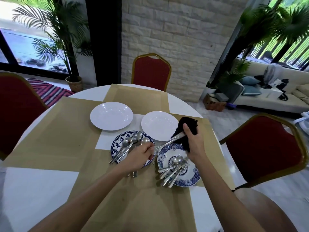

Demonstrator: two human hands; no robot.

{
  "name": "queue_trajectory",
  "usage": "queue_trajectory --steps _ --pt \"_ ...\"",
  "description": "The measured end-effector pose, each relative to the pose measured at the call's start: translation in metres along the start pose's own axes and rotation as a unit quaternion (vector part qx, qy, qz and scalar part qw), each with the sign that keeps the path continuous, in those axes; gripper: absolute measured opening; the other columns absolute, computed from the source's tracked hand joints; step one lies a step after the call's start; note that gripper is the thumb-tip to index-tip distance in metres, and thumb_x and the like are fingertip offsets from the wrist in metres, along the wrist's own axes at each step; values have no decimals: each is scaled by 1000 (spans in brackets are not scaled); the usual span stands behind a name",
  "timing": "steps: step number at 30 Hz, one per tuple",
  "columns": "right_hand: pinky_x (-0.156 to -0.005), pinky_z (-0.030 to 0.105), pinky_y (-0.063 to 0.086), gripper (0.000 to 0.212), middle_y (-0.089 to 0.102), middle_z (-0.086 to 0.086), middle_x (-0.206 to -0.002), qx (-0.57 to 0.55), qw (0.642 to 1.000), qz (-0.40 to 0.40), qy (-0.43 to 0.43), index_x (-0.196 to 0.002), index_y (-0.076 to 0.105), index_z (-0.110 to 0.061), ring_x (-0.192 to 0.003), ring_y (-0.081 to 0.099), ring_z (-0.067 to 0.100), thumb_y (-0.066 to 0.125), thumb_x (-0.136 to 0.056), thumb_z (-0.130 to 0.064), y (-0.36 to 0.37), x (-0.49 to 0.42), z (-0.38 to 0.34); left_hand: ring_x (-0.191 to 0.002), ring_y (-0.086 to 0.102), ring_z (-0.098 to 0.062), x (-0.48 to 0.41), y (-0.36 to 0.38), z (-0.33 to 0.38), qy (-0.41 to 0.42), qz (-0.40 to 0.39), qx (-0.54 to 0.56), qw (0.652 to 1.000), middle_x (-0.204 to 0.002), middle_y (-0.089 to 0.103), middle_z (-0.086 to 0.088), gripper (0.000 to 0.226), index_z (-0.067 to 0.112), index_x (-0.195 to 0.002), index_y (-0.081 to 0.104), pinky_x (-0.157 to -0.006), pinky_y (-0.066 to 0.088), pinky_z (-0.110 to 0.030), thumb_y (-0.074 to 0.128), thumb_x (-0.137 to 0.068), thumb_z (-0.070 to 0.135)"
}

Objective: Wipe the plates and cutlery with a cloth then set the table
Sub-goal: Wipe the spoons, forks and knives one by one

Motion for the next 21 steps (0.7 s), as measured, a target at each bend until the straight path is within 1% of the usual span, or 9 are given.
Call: queue_trajectory --steps 2,4,5,7,9,12,15,18,21 --pt "-58 36 51 31 68 7 -89 -14 999 -11 39 -114 60 -15 -71 63 24 70 -85 -17 4 5 9 -53 42 -4 2 6 4 -3 -21 -14 1000 -66 55 10 22 24 -82 51 -61 36 -29 40 -100 27" --pt "-43 25 38 27 65 5 -83 67 998 -3 15 -112 61 -16 -55 55 18 70 -86 -16 5 4 9 -57 45 -3 6 10 6 -5 -29 -55 998 -73 56 4 12 27 -98 48 -62 38 -26 45 -98 38" --pt "-41 23 35 23 65 6 -86 96 995 11 -1 -109 60 -19 -53 53 16 69 -87 -17 4 2 9 -60 48 -3 7 10 7 0 -25 -99 995 -75 57 4 20 31 -107 44 -62 39 -24 50 -94 45" --pt "-47 26 41 19 66 11 -101 117 992 28 -21 -105 58 -25 -66 58 20 68 -89 -22 3 -2 9 -63 50 -3 10 13 14 36 -7 -199 979 -75 56 5 39 34 -117 36 -59 39 -20 57 -88 50" --pt "-61 34 49 23 65 10 -108 105 993 47 -22 -108 54 -25 -84 61 24 67 -90 -31 3 -2 9 -63 50 -5 9 11 21 70 36 -227 971 -75 55 10 32 30 -120 40 -55 36 -20 54 -93 41" --pt "-82 36 50 40 60 2 -108 23 985 163 -42 -115 48 -19 -98 59 22 63 -89 -45 -14 5 1 -63 51 -10 9 0 25 88 97 -183 974 -74 55 12 16 22 -111 51 -58 36 -26 44 -100 30" --pt "-83 32 46 36 56 -1 -110 33 963 254 -86 -114 46 -22 -102 56 20 62 -90 -43 -37 12 -10 -63 51 -11 8 2 18 41 43 -139 989 -72 51 11 21 17 -97 55 -52 36 -17 39 -102 29" --pt "-92 30 49 38 52 0 -116 145 951 211 -175 -122 49 -27 -105 54 16 67 -88 -30 -31 20 -22 -48 53 -8 9 8 6 -33 -12 -15 999 -75 60 4 25 11 -98 58 -39 36 -14 40 -102 28" --pt "-87 4 39 45 44 4 -116 262 908 116 -307 -130 52 -21 -95 48 8 67 -89 -11 -7 35 -29 -45 57 -11 13 13 3 -60 -29 60 996 -79 70 -3 18 16 -99 46 -37 35 -21 39 -102 32"
Point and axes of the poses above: each hand's wrist, its own x-axis away from the middle knuckle, its own y-axis out of the palm, z = x × y, the point moved 9 cm from there along -x, towards the middle knuckle
